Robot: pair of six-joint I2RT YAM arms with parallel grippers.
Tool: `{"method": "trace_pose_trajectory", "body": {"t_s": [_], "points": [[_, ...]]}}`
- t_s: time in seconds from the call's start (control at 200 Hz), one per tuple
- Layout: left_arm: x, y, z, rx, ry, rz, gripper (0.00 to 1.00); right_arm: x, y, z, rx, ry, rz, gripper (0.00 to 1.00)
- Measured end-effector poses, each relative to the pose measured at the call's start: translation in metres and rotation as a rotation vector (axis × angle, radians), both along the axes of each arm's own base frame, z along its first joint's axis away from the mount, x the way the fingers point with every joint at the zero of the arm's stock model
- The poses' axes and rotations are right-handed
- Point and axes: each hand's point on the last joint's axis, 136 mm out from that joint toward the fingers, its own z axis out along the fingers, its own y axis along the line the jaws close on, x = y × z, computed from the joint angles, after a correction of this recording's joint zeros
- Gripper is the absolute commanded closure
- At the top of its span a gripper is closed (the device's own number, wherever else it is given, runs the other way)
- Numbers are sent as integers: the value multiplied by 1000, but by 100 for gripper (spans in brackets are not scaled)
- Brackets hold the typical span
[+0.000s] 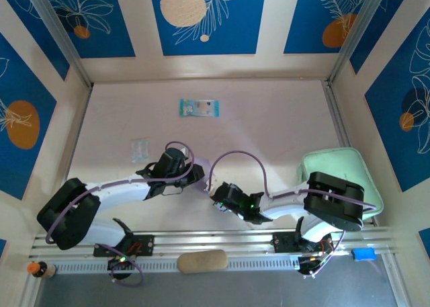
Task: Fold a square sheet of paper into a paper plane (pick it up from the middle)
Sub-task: Perform the fourth fold on the wing at the bottom-center of the table.
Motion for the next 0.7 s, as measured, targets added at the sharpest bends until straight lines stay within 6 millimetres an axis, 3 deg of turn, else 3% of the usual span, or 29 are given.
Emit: {"method": "trace_pose_trajectory", "body": {"t_s": [0.325, 0.7], "points": [[0, 0, 0, 0, 1, 2, 83, 0, 0, 0, 10, 9, -12, 78], [1, 2, -1, 4, 4, 7, 82, 0, -1, -1, 28, 24, -32, 92]]}}
